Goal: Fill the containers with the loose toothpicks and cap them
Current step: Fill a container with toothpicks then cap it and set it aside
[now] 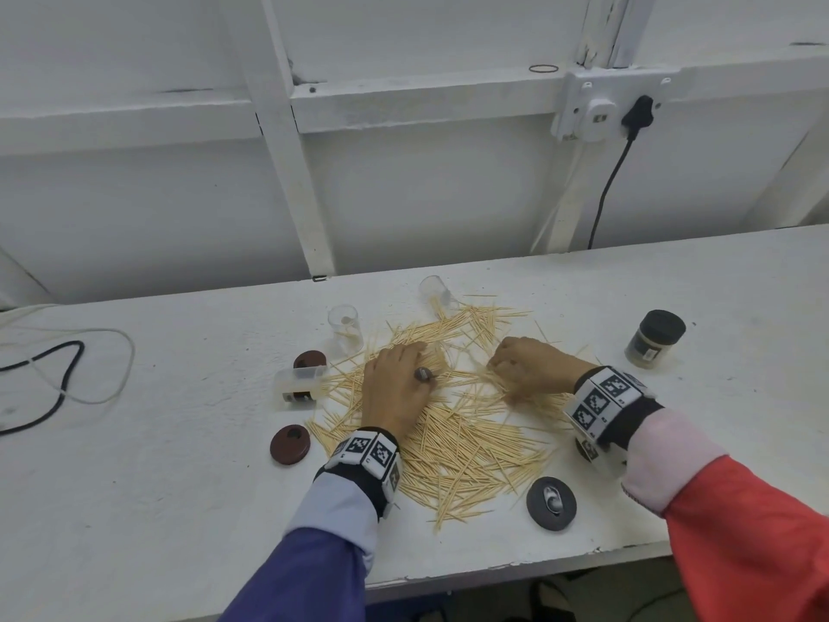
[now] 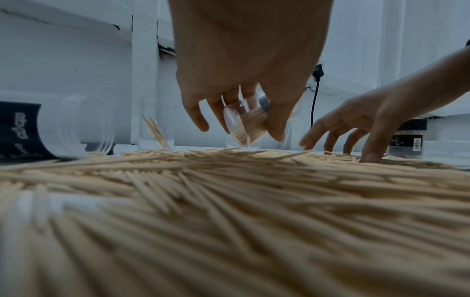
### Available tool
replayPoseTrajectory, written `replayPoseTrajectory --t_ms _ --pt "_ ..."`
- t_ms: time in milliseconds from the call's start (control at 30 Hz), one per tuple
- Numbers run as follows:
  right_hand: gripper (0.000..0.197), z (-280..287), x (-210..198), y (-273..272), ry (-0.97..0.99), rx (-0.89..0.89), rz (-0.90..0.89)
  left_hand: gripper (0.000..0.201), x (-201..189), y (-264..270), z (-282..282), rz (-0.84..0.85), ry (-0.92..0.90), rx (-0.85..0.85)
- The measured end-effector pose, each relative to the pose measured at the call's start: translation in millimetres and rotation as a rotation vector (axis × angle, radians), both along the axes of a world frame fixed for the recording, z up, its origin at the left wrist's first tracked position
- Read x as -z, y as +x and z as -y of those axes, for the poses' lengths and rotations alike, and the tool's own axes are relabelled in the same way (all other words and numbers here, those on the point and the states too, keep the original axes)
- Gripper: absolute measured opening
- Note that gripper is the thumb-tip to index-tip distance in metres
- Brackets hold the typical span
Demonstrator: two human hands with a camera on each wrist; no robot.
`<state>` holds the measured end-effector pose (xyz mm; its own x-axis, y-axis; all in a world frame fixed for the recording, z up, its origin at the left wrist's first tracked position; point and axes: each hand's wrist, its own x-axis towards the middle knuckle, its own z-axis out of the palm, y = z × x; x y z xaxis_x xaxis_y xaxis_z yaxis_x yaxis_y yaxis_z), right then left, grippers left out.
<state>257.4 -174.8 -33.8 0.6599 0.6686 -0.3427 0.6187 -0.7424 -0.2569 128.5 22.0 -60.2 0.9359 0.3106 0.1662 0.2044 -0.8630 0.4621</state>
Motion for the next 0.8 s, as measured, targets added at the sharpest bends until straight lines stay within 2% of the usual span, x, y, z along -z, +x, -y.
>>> replayPoseTrajectory --t_ms 33,100,167,200,267,433,567,800 --pt "0.061 1.9 0.1 0.2 0.065 0.012 -0.03 0.052 -0.1 -0.1 -0.1 0.0 -0.002 0.001" --pt "0.08 6.3 0.8 -0.1 0.145 0.046 -0.057 0.052 0.1 0.0 -0.4 -0.003 -0.006 0.001" --pt "0.098 9.0 3.0 -0.8 0.094 0.088 -0.023 0.052 0.2 0.7 -0.4 -0.004 -0.009 -0.004" --pt "0.099 8.9 3.3 -1.7 0.049 0.107 -0.001 0.052 0.3 0.9 -0.4 -0.003 -0.013 -0.006" --pt "0.092 7.6 5.0 -2.0 -0.002 0.11 0.027 0.052 0.7 1.2 -0.1 -0.006 -0.018 -0.006" --pt "0.07 4.1 4.9 -4.7 0.052 0.096 0.029 0.053 2.1 0.5 -0.4 -0.009 -0.027 0.004" --pt "0.05 3.5 2.0 -4.6 0.021 0.017 0.123 0.055 2.5 -0.2 -0.7 -0.002 -0.027 0.005" --pt "0.051 3.3 2.2 -6.9 0.058 -0.059 0.054 0.055 3.3 0.4 -0.7 -0.01 -0.032 0.002"
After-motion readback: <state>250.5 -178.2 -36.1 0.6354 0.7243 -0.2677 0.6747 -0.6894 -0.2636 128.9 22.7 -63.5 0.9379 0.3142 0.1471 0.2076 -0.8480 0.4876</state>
